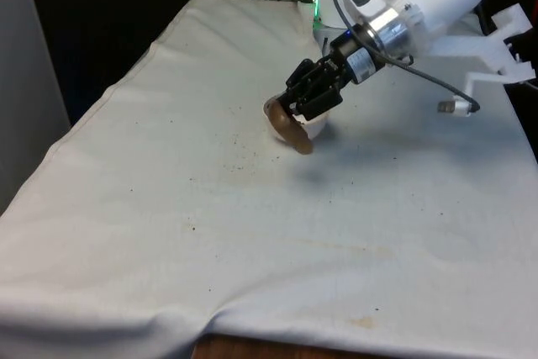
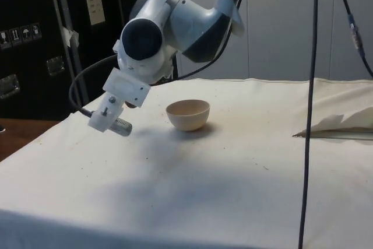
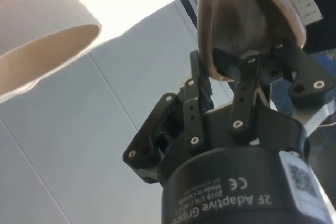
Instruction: Pour the coffee beans from the cup into the bowl.
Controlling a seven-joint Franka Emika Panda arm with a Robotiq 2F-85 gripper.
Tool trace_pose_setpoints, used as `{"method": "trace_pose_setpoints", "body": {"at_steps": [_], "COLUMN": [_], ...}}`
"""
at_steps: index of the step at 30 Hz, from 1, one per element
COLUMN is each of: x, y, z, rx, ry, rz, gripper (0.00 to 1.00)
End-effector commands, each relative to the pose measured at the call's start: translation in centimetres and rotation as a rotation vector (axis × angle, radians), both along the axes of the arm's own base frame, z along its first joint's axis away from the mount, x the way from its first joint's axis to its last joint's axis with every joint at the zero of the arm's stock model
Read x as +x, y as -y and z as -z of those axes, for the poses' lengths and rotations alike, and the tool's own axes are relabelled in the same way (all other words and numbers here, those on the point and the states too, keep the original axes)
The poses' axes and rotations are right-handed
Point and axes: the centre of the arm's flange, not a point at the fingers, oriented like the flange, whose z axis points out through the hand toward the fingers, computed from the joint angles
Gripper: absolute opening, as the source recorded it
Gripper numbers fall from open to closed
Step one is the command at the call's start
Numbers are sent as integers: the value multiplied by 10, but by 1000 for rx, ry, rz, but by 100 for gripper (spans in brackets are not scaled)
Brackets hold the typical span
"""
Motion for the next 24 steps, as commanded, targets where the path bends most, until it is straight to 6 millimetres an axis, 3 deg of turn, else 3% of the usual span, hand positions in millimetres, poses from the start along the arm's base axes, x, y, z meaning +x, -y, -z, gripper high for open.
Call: {"method": "trace_pose_setpoints", "body": {"at_steps": [1,24], "x": [2,6], "y": [1,7], "z": [1,-2], "rx": [26,120], "ry": [-8,-65], "rz": [1,36], "gripper": [4,4]}}
